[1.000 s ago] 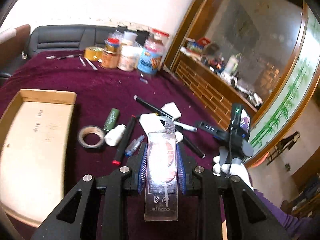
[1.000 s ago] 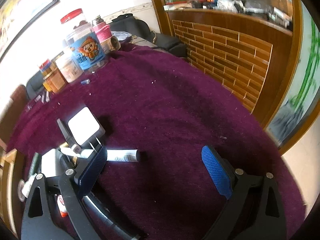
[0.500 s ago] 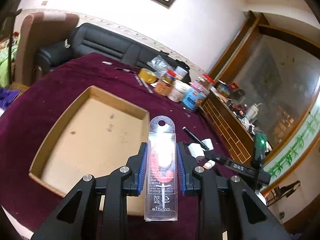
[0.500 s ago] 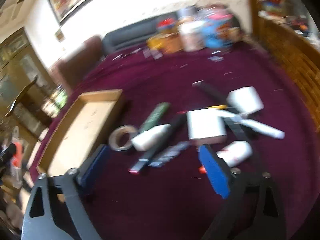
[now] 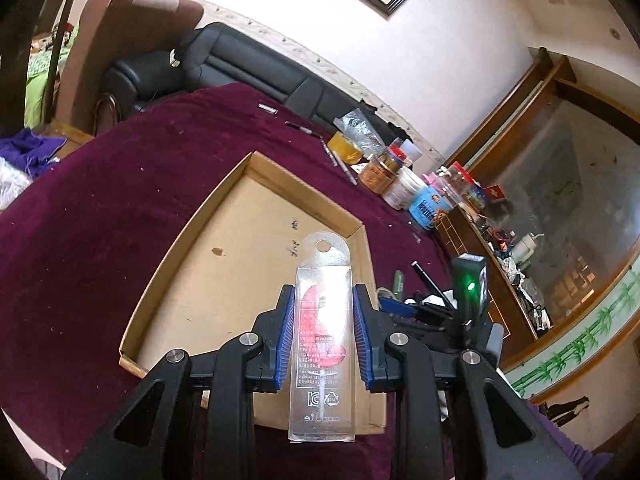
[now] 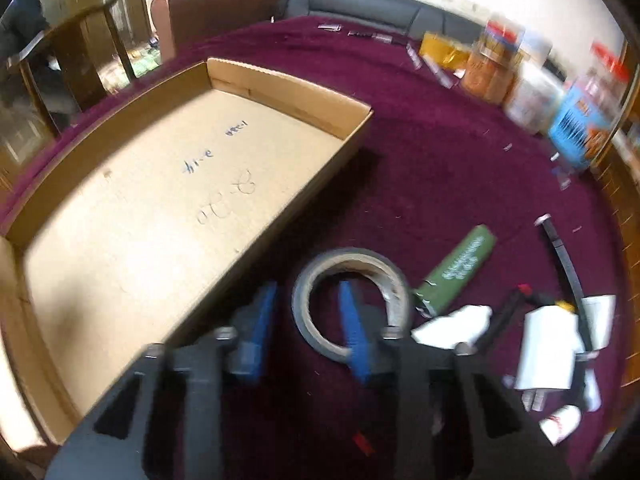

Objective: Organize rigid objects
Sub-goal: 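Carry the package toward the cardboard tray while the right tool grasps the black tape roll, then release the package into the tray while the right tool drops the tape roll beside it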

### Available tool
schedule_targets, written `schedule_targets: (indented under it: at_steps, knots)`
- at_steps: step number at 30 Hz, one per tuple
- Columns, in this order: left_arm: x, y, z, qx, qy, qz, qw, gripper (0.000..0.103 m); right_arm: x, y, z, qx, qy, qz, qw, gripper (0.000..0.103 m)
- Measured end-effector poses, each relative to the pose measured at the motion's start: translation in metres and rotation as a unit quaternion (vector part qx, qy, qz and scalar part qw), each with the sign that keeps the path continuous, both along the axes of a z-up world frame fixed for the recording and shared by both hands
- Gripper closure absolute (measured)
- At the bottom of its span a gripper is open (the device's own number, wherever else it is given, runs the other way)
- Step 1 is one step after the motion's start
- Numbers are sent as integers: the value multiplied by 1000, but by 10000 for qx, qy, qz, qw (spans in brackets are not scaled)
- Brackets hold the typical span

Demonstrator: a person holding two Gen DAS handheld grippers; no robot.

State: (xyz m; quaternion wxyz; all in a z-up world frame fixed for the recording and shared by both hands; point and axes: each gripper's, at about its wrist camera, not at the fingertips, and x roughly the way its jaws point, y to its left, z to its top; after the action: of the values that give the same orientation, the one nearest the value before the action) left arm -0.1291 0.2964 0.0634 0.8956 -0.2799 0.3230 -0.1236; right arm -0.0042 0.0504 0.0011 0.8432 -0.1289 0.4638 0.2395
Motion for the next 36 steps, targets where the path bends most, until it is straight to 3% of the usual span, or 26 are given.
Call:
schedule_targets:
  at_steps: [1,2,9,14,19,27,33,36]
  knots:
    - [3,0,-3,-15,40,-21,10000,80,2,-1,2,42,28,-44,10000,94]
    - [6,0,-5,-37,76,-45,10000,80,4,-4,4,119,110,-64,9998,95]
    - [24,-1,4,-60,125,-249,9996,80,-11,-33,46,824,-121,-292,9961,95]
    - [63,-14,13,76,332,-530,9980,80,-11,-8,78,1123,-258,61,9933,95]
    - [115,-31,13,433,577,-639,9953,80,4,40,69,815,-253,417,9955,95]
    - [183,-27,-27,46,1297,-651,9894,80,39,65,38,278,-209,452,9984,95]
    - [203,-34,-48,-22,1576,-613,9856,80,54,75,26,-8,-244,412,9989,95]
    - [205,-33,-51,-74,1628,-593,9848,74,58,74,26,39,-228,407,9989,93]
